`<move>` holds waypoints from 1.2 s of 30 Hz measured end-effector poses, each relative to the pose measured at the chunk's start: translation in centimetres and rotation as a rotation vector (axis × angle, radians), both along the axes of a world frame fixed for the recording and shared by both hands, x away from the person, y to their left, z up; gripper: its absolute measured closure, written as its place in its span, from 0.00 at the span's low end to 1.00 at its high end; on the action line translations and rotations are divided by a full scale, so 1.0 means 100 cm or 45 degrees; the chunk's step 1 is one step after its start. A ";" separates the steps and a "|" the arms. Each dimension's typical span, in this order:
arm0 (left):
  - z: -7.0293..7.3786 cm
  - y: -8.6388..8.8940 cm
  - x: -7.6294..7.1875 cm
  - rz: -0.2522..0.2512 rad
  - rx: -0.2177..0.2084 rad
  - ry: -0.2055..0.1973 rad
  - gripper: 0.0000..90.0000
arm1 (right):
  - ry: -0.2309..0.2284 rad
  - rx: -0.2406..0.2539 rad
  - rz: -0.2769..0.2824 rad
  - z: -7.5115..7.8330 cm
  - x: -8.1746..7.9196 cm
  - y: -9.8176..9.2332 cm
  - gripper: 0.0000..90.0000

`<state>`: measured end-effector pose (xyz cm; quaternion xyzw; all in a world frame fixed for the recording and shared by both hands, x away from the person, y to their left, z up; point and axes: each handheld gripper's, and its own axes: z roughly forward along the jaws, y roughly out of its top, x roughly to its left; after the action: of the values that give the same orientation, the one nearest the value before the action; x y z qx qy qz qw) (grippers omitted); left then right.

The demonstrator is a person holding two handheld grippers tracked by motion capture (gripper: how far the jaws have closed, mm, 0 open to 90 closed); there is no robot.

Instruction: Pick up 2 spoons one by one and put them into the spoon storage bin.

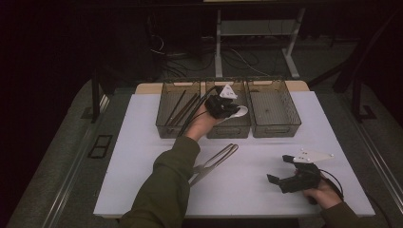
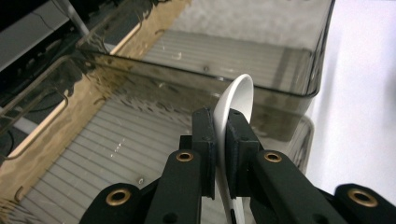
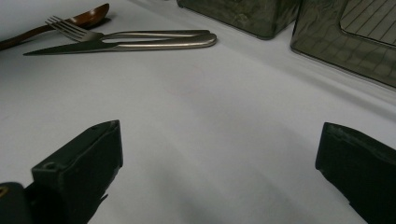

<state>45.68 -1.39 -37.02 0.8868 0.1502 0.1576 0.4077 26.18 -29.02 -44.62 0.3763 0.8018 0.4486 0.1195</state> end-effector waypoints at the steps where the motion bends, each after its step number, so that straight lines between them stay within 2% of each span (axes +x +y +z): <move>1: -0.002 0.000 0.001 -0.004 0.016 0.000 0.92 | 0.000 0.000 0.001 0.000 0.000 0.000 0.00; 3: -0.005 0.000 0.003 -0.004 0.038 0.009 0.92 | -0.002 0.003 0.003 0.000 0.000 0.000 0.00; 6: -0.008 -0.001 0.003 0.006 0.036 0.045 0.92 | 0.000 0.005 -0.001 0.000 0.000 0.000 0.00; 8: -0.010 -0.001 0.002 0.003 0.043 0.048 0.91 | 0.000 0.005 0.000 0.000 0.000 0.000 0.00; 13: -0.008 -0.002 0.000 0.006 0.040 0.023 0.78 | 0.000 0.003 0.001 0.000 0.000 0.000 0.00; 19: -0.002 0.000 -0.004 -0.014 0.002 0.029 0.68 | -0.002 0.001 0.004 0.000 0.000 0.000 0.00; 21: 0.000 0.002 -0.008 0.007 -0.052 0.067 0.65 | 0.000 0.001 0.002 0.000 0.000 0.000 0.00; 28: 0.011 0.015 -0.019 0.010 -0.139 0.138 0.56 | 0.003 -0.004 0.000 0.000 -0.001 0.000 0.00; 30: 0.013 0.020 -0.023 0.008 -0.173 0.175 0.53 | 0.002 -0.004 0.000 0.000 -0.001 0.000 0.00; 36: 0.016 0.035 -0.038 -0.001 -0.190 0.216 0.46 | 0.000 -0.009 0.003 0.000 -0.001 0.000 0.00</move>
<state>41.87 2.07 -35.41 0.8641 0.1952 0.0703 0.4585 26.13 -28.98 -44.65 0.3749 0.8037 0.4461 0.1204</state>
